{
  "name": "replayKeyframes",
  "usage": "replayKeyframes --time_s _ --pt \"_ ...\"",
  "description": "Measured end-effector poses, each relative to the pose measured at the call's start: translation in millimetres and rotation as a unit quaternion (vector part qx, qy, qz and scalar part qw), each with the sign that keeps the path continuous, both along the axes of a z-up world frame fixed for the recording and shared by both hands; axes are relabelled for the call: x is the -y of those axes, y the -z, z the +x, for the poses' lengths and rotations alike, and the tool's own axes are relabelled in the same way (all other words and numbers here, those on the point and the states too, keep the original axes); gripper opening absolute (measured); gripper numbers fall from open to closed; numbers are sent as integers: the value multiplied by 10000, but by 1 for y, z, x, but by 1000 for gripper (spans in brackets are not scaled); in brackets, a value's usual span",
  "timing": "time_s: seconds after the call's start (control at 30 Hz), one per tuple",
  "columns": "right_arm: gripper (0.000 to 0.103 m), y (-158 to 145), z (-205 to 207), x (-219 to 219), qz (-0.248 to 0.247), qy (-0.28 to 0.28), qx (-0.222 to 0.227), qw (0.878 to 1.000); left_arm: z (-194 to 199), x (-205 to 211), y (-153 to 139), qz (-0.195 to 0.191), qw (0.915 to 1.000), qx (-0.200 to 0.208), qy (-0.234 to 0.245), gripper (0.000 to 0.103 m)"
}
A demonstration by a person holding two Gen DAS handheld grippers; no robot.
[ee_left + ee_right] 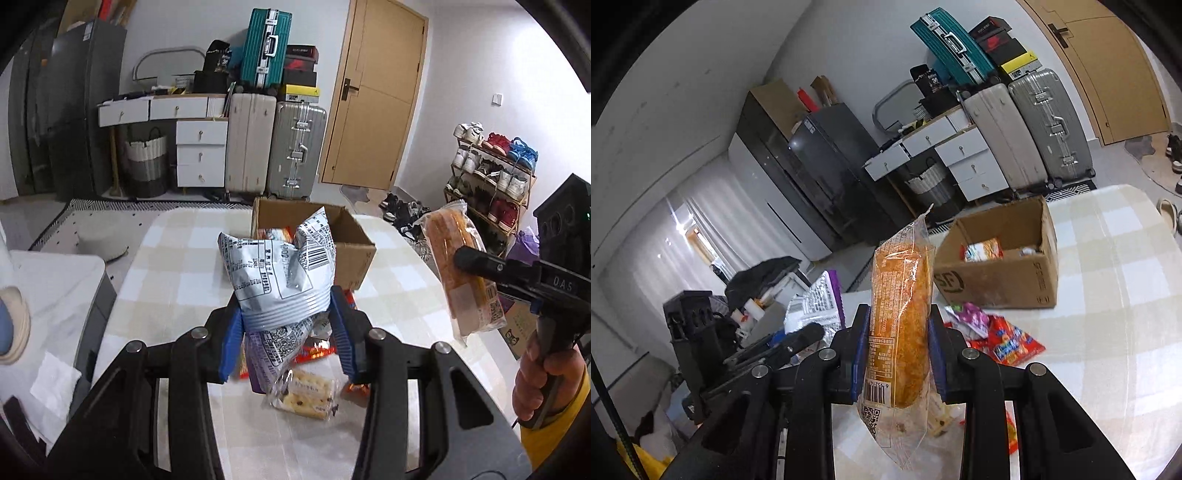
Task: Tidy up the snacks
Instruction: 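Lift both held snacks and carry them over the box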
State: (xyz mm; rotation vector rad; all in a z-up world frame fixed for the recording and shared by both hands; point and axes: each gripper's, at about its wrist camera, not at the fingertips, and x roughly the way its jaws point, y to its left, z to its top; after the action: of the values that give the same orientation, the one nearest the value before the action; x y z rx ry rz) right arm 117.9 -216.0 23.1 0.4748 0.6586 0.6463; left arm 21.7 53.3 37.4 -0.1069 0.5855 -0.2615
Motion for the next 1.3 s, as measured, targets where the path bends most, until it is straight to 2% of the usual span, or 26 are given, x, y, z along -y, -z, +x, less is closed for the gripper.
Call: replayKeyframes --time_s 0.17,0.4,0.67,0.73,1.0,1.3 --pt "29 -17 20 2 -15 17 90 10000 13 -9 -20 -98 9999 -30 100 40" --pt "29 -34 56 6 12 34 56 10000 47 0 -40 -109 9998 -73 118 40" --pt "29 -30 109 9 -41 79 -81 9999 95 29 -50 97 9997 -124 192 40" --pt "29 -28 124 10 -17 69 -154 9999 118 42 -49 138 9995 -176 223 40" --pt "29 -9 188 4 -126 68 -472 9988 221 79 -33 378 9976 -486 306 40" --pt "29 39 249 -3 -329 90 -984 9946 324 107 19 484 9932 -1000 358 40"
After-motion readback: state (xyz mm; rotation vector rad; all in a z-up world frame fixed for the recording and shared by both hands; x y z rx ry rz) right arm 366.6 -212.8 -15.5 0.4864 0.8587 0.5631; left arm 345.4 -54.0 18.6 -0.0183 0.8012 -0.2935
